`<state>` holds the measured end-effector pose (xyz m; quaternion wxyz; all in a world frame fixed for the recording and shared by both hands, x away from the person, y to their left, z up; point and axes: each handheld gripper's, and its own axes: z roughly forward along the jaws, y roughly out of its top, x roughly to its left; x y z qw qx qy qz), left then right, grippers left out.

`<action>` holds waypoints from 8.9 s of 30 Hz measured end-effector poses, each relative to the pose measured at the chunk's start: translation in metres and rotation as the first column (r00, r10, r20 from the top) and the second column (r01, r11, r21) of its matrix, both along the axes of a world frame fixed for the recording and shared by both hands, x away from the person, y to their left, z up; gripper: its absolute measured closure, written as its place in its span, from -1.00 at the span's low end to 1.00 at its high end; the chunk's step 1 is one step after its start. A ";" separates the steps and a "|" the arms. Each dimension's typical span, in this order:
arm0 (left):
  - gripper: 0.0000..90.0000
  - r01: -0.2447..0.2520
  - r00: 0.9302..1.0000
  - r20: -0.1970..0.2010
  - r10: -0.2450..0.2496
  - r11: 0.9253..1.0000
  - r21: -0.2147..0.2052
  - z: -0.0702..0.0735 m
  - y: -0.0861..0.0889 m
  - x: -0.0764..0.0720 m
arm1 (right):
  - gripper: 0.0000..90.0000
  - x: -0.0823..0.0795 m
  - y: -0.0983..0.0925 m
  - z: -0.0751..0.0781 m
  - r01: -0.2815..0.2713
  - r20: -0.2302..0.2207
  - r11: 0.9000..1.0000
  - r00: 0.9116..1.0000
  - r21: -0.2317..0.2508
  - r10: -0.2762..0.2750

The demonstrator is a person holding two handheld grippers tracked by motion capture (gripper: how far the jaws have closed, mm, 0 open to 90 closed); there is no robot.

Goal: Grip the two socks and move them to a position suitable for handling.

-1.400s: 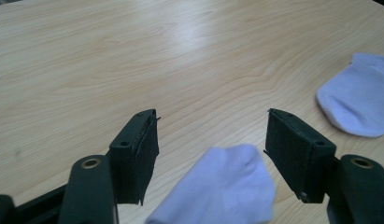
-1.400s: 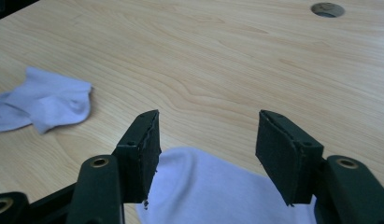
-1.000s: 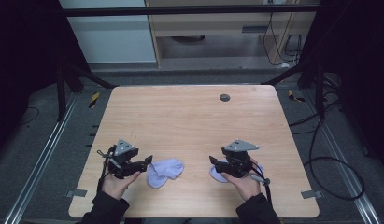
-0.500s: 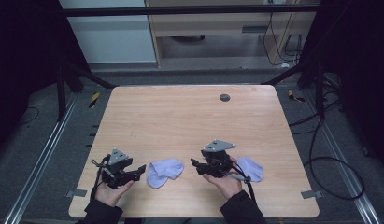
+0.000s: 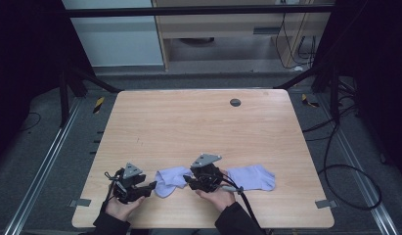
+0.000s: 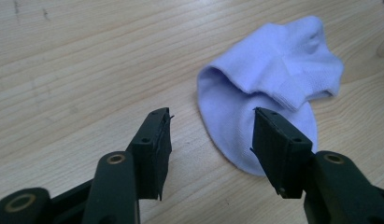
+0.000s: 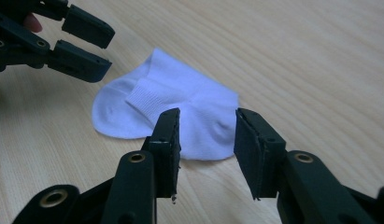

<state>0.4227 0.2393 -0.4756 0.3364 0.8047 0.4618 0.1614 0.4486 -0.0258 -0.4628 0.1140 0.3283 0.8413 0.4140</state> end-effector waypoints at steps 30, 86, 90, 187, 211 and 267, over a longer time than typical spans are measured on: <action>0.77 0.054 0.996 -0.080 -0.050 0.997 0.050 -0.011 -0.019 0.003 | 0.88 0.000 0.030 -0.034 -0.078 -0.065 0.995 0.995 -0.068 0.073; 0.33 0.020 0.999 -0.038 -0.020 1.000 0.007 0.008 0.004 0.007 | 0.67 0.079 0.027 -0.010 0.256 0.076 0.965 0.962 0.058 -0.260; 0.36 -0.006 0.997 -0.075 0.008 1.000 0.024 0.001 0.004 0.003 | 0.62 0.083 0.027 -0.016 0.227 0.032 0.974 0.973 0.018 -0.228; 0.01 0.164 0.981 0.106 -0.165 0.986 0.019 0.033 -0.123 0.029 | -0.23 -0.014 -0.199 0.003 0.447 0.039 0.894 0.893 0.041 -0.449; 0.18 0.254 0.967 0.017 -0.256 0.965 0.059 -0.001 -0.210 0.040 | 0.25 -0.008 -0.232 -0.025 0.475 -0.035 0.871 0.876 -0.124 -0.482; 0.97 0.308 0.951 -0.040 -0.307 0.951 0.036 0.031 -0.140 0.005 | 0.94 -0.046 -0.162 0.019 0.321 -0.041 0.947 0.946 -0.030 -0.322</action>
